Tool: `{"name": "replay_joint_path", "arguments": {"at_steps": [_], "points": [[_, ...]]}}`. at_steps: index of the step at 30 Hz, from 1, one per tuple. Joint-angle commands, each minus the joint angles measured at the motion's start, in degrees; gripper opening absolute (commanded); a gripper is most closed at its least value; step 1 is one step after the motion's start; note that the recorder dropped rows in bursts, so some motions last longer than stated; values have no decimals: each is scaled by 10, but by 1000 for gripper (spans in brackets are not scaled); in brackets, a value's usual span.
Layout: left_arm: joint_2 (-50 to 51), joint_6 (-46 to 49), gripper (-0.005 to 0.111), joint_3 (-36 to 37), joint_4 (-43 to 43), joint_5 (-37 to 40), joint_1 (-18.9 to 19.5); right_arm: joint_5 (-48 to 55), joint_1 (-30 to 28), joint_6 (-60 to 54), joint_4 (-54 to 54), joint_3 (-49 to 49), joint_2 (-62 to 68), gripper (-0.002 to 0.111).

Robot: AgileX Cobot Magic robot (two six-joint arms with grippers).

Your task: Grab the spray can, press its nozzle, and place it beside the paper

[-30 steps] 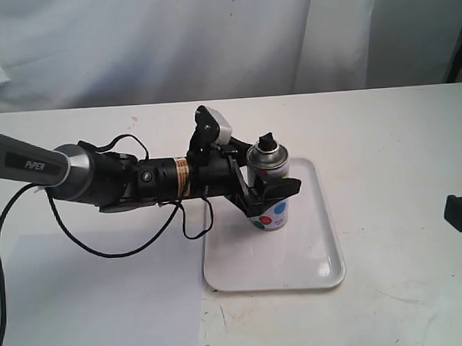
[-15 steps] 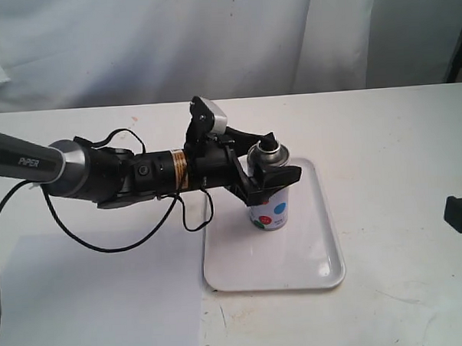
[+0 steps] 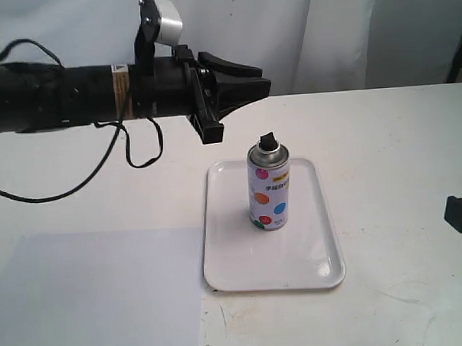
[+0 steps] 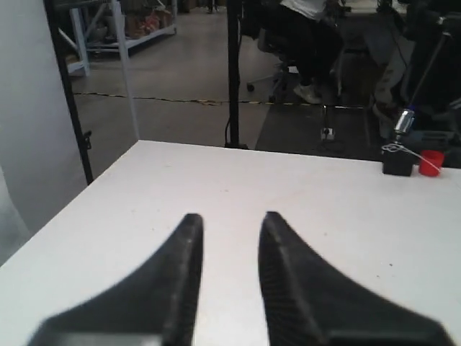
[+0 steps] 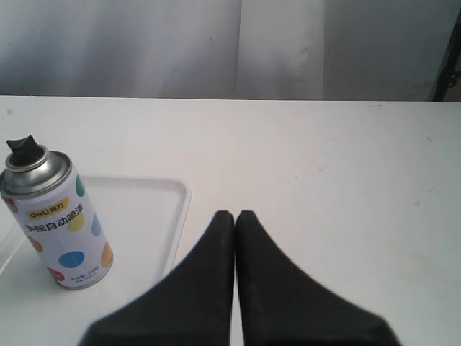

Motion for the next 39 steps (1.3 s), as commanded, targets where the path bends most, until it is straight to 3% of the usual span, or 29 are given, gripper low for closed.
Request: {"name": "replay_joint_path", "arguments": {"at_steps": [1,2,4,12,21,31,39], "points": [[-88,-135,0,-3,159,40,2,24,0,1,-1,0,-3,0],[-113,-201,0,-1,215,68,2,33,0,1,-1,0,-3,0],[-161,-296,0,23,222,100,6,43,0,1,-1,0,-3,0],[-359,-379,0,198,222,226,61,34,0,5,-1,0,-3,0],[-602,-487,0,401,222,394,62,34,0,9,-1,0,-3,0],[-791,-560,0,522,222,404,62,34,0,53,-1,0,-3,0],[-847,-561,0,546,222,383,62,34,0,53,-1,0,-3,0]]}}
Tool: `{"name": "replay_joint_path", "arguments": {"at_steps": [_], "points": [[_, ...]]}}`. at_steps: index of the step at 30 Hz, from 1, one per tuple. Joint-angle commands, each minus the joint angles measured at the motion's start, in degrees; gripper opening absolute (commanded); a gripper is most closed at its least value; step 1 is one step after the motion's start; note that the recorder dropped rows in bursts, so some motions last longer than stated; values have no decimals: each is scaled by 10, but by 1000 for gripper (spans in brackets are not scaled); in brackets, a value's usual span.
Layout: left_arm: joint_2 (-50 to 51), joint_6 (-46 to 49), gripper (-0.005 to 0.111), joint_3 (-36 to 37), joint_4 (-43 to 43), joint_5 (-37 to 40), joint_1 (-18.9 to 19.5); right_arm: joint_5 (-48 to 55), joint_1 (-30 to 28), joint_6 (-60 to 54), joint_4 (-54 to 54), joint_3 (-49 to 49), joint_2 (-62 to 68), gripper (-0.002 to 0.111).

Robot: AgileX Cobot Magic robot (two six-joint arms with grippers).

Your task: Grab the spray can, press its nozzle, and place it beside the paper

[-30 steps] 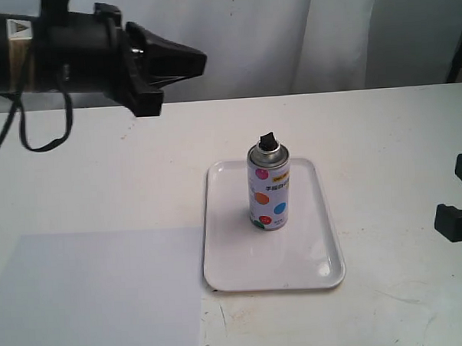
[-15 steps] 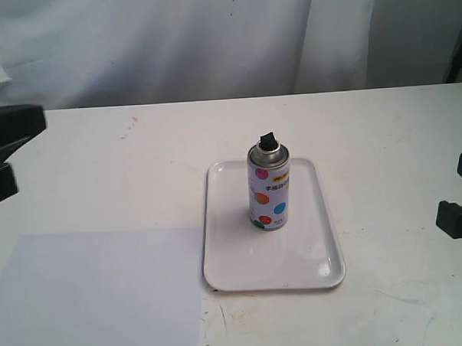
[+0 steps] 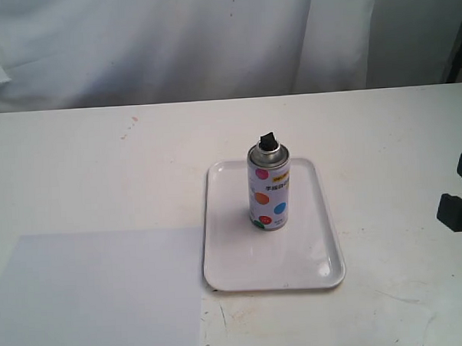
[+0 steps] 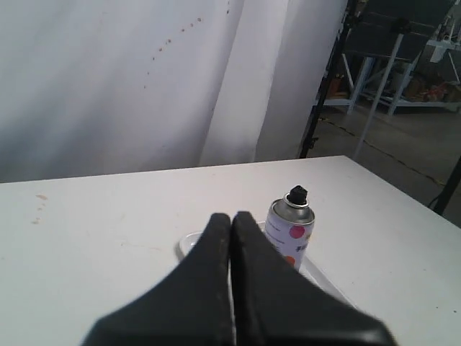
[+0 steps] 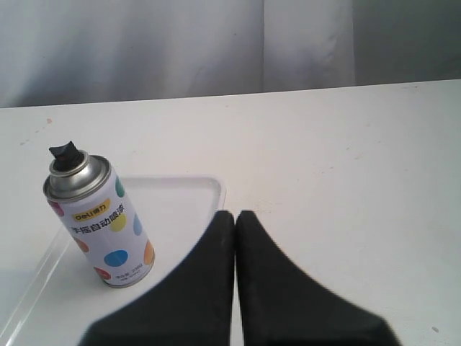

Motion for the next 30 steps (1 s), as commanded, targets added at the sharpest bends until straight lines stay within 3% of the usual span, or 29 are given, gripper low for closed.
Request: {"name": "replay_joint_path", "arguments": {"at_steps": [1,5,10,14,22,30], "points": [[-23,-7,0,5,-4,-18,1,-3,0,0,-1,0,-3,0],[-32,-5,0,5,-4,-27,1,-3,0,0,-1,0,-3,0],[-34,11,0,5,-4,43,1,-3,0,0,-1,0,-3,0],[-34,24,0,5,-4,56,1,-3,0,0,-2,0,-3,0],[-34,192,0,5,-4,84,1,-3,0,1,-2,0,-3,0],[-36,157,0,5,-4,110,1,-3,0,1,-2,0,-3,0]]}}
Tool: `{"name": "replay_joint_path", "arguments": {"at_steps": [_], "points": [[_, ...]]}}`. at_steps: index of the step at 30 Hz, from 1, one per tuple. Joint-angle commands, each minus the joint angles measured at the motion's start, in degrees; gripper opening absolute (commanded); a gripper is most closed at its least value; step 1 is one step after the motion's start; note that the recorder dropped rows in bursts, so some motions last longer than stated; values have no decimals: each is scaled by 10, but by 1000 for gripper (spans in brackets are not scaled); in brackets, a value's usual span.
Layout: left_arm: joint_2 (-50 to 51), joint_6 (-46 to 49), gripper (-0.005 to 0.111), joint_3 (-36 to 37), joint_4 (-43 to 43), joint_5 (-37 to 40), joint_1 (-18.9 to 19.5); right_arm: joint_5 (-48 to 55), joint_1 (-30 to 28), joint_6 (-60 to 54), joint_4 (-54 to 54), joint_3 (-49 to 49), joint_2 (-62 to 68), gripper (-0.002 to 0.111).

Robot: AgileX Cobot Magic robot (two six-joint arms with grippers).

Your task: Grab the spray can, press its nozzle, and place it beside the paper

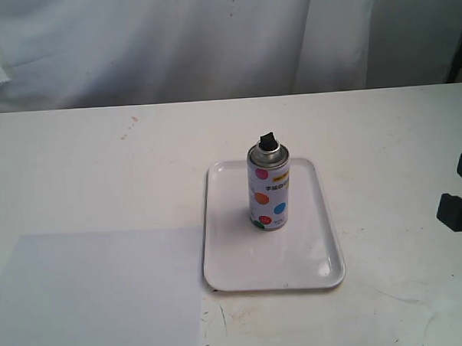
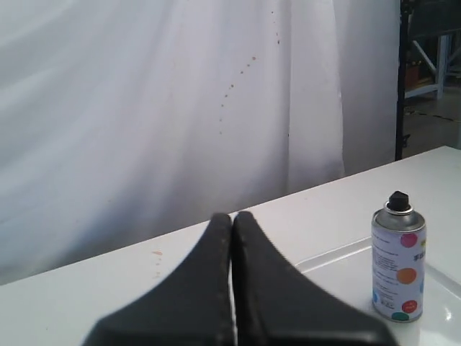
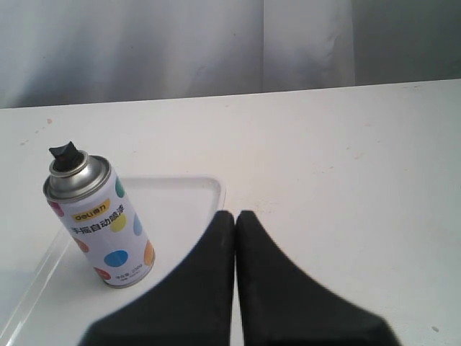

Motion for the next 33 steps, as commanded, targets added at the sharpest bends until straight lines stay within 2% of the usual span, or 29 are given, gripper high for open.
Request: {"name": "replay_joint_path", "arguments": {"at_steps": [1,4,8,10,16,23,25,28,30,33], "points": [[-13,-16,0,1,-2,27,1,-3,0,1,-2,0,-3,0],[-39,-1,0,17,-17,67,1,-3,0,1,-2,0,-3,0],[-75,112,0,50,-209,186,1,-3,0,1,-2,0,-3,0],[-89,158,0,56,-273,214,1,-5,0,1,-2,0,-3,0],[-122,288,0,57,-306,156,1,-5,0,1,-2,0,-3,0],[-168,455,0,90,-515,208,1,-3,0,1,-2,0,-3,0],[-182,528,0,92,-584,228,1,-3,0,1,-2,0,-3,0],[-202,636,0,92,-642,232,1,-4,0,1,-2,0,-3,0],[-212,652,0,92,-655,232,1,-4,0,1,-2,0,-3,0],[-218,624,0,92,-655,232,1,-4,0,1,-2,0,-3,0]]}}
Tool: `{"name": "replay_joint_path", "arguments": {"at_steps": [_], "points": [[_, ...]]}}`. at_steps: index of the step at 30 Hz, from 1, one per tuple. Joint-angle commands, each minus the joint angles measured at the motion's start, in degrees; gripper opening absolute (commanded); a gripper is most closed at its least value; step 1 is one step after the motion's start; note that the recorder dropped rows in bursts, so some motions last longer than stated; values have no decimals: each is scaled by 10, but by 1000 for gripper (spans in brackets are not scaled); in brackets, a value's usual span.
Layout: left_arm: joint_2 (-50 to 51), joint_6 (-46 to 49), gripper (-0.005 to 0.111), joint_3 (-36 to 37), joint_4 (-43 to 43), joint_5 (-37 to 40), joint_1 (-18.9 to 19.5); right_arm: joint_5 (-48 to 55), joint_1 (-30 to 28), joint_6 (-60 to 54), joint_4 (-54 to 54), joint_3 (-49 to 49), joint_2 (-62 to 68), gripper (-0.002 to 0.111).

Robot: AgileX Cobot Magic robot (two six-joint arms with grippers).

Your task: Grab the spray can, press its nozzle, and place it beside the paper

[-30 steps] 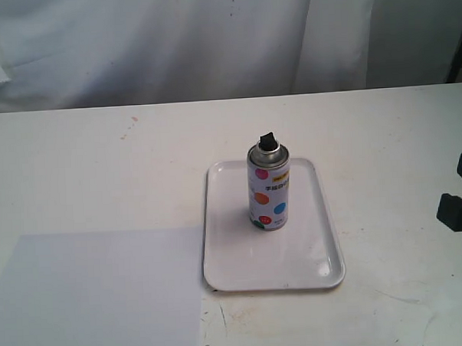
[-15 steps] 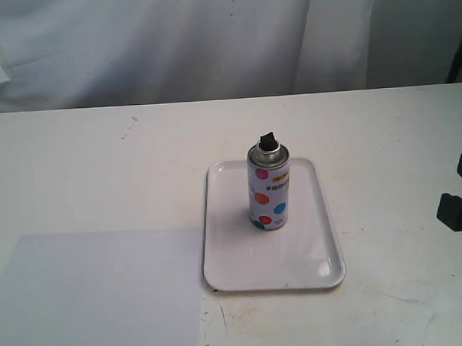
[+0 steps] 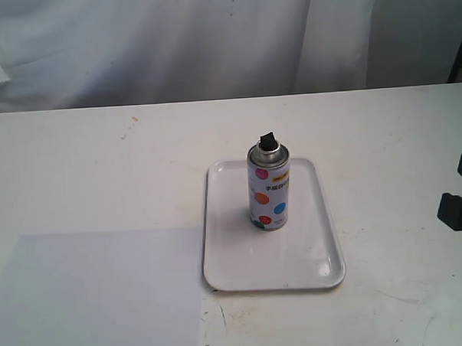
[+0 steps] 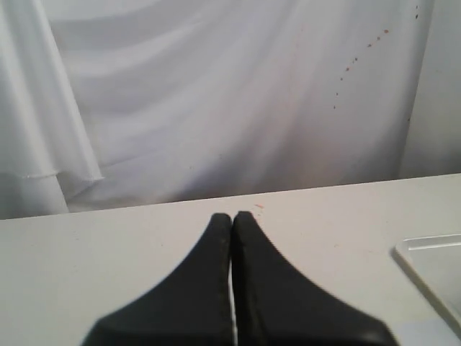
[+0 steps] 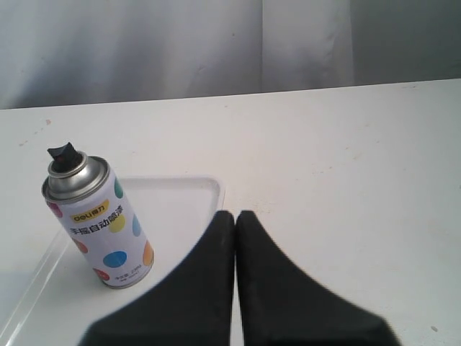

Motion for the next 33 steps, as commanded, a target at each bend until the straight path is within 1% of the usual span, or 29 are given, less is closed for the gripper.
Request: {"name": "replay_joint_path", "arguments": {"at_steps": [1,6,7,8,9,10,13,14,15,17,19,20,22,23,27,30,33], "points": [[-10,-13,0,3,-20,4,0,-2,0,0,-2,0,-3,0],[-10,-27,0,3,-33,2,0,-2,0,0,-2,0,-3,0],[-10,-25,0,3,-49,2,0,-2,0,0,-2,0,-3,0],[-10,-1,0,3,-92,6,0,-2,0,0,-2,0,-3,0],[-10,45,0,3,-132,6,0,-2,0,0,-2,0,-3,0],[-10,119,0,3,-194,6,0,-1,0,0,-2,0,-3,0],[-8,390,0,3,-377,8,2,-3,0,0,-2,0,-3,0],[-8,435,0,3,-416,5,5,-2,0,1,-2,0,-3,0],[-8,461,0,3,-433,1,16,-3,0,1,-2,0,-3,0],[-8,457,0,3,-433,-12,50,-3,0,1,-2,0,-3,0],[-8,439,0,3,-433,-23,130,-3,0,1,-2,0,-3,0],[-8,416,0,3,-433,-25,180,-3,0,1,-2,0,-3,0],[-13,387,0,3,-433,-24,222,-3,0,1,-2,0,-3,0],[-21,380,0,3,-433,-24,229,-3,0,1,-2,0,-3,0],[-29,343,0,31,-433,-19,229,-2,0,1,-2,0,-3,0],[-29,320,0,46,-396,-12,210,-2,0,1,-2,0,-3,0],[-29,310,0,61,-395,-9,194,-2,0,1,-2,0,-3,0]]}}
